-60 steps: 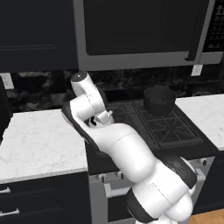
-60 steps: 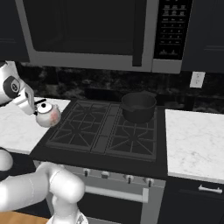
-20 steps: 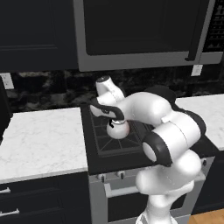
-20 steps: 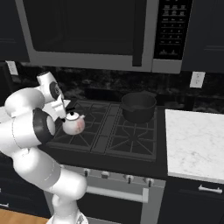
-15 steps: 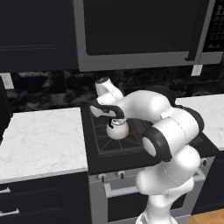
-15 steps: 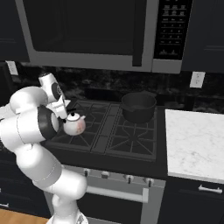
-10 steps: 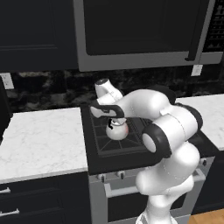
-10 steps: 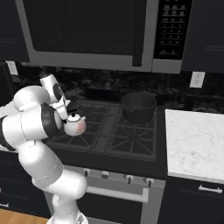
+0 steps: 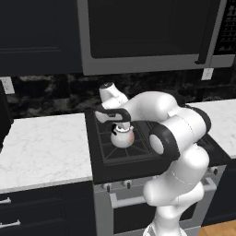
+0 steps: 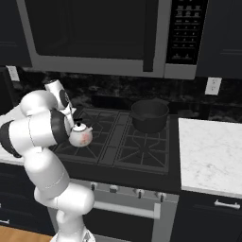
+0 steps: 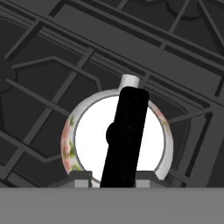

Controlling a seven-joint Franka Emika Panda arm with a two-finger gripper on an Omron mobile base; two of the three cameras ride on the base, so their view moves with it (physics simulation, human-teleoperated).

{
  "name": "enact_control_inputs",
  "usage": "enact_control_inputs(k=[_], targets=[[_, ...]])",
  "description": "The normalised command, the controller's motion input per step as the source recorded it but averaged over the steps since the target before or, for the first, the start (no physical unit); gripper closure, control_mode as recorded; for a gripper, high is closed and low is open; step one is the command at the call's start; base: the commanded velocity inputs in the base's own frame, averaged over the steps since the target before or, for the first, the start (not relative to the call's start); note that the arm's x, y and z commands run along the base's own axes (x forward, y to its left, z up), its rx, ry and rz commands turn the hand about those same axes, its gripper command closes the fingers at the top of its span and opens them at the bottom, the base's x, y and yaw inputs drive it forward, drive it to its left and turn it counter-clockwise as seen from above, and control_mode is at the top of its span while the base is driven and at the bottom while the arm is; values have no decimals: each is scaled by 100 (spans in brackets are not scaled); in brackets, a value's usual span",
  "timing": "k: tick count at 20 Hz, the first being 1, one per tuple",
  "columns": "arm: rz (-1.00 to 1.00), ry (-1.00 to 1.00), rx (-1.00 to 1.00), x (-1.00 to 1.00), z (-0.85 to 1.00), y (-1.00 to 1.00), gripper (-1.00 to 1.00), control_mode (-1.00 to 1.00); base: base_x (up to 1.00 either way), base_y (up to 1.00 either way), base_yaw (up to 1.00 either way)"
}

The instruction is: Pick the kettle from the counter and place it on a stove burner. Then turn the burner on.

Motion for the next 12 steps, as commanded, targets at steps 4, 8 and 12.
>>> enact_control_inputs(k=[4,8,12], targets=[[0,0,0,0,0,-1,-100,-100,0,0,0],[0,0,0,-4,0,0,-100,-100,0,0,0],[0,0,0,-20,6,1,-100,-100,0,0,0]])
